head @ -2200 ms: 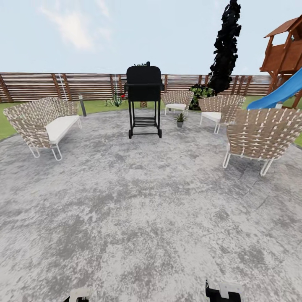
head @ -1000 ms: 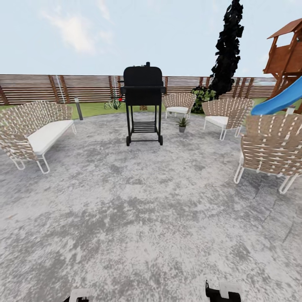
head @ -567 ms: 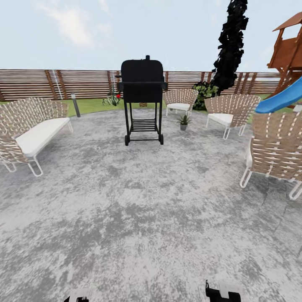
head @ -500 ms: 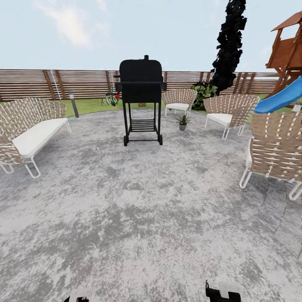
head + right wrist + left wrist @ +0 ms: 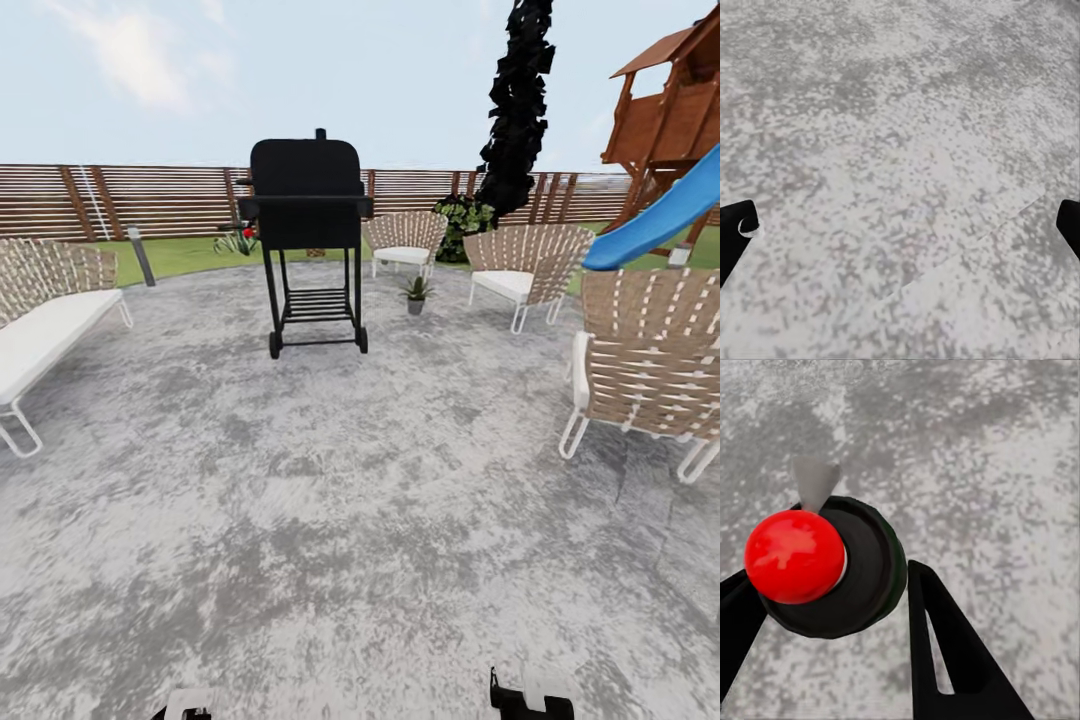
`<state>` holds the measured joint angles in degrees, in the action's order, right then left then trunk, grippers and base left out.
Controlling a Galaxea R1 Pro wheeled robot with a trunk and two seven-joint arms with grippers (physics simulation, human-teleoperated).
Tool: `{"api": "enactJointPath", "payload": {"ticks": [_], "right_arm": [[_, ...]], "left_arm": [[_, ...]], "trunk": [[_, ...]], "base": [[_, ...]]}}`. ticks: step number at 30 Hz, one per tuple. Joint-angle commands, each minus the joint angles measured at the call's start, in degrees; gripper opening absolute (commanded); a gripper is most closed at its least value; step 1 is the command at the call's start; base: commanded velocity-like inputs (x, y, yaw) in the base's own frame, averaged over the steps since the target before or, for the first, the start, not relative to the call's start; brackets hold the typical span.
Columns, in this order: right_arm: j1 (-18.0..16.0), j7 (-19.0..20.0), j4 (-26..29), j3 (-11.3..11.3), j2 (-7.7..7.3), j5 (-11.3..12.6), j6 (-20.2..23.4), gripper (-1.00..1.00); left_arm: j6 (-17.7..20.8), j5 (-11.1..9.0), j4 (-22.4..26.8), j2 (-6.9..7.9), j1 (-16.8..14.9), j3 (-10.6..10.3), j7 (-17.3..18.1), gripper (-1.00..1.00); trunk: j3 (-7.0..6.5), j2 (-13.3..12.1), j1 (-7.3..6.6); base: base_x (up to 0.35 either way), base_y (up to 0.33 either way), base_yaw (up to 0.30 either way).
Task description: Pick up the pesticide atomizer in the garden and spray insectifuge to fully cover both potted plants in the garden.
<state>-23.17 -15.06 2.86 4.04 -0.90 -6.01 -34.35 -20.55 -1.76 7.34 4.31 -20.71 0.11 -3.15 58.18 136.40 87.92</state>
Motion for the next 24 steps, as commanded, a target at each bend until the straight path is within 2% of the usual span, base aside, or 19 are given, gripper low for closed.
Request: {"api": "enactJointPath", "payload": {"ticks": [1, 5, 16, 24], "right_arm": [[-0.03, -0.23, -0.05, 0.42, 0.01, -0.62, -0.14, 1.0], [-0.03, -0.09, -0.05, 0.4, -0.04, -0.69, -0.19, 1.0], [-0.03, -0.06, -0.05, 0.37, -0.04, -0.76, -0.2, 1.0], [-0.03, 0.02, -0.09, 0.35, -0.1, -0.84, -0.2, 1.0]], "left_arm": [[-0.19, -0.18, -0.05, 0.0, -0.03, -0.02, -0.03, -1.0], [-0.19, -0.18, -0.05, 0.0, -0.03, -0.02, -0.02, -1.0], [-0.19, -0.18, -0.05, 0.0, -0.03, -0.02, -0.02, -1.0], [-0.19, -0.18, -0.05, 0.0, -0.03, -0.02, -0.02, -1.0]], "trunk": [[0.05, 0.02, 0.02], [0.05, 0.02, 0.02], [0.05, 0.02, 0.02], [0.05, 0.02, 0.02]], "base": [[0.336, 0.0, -0.001], [0.336, 0.0, -0.099], [0.336, 0.0, -0.254], [0.336, 0.0, -0.032]]}}
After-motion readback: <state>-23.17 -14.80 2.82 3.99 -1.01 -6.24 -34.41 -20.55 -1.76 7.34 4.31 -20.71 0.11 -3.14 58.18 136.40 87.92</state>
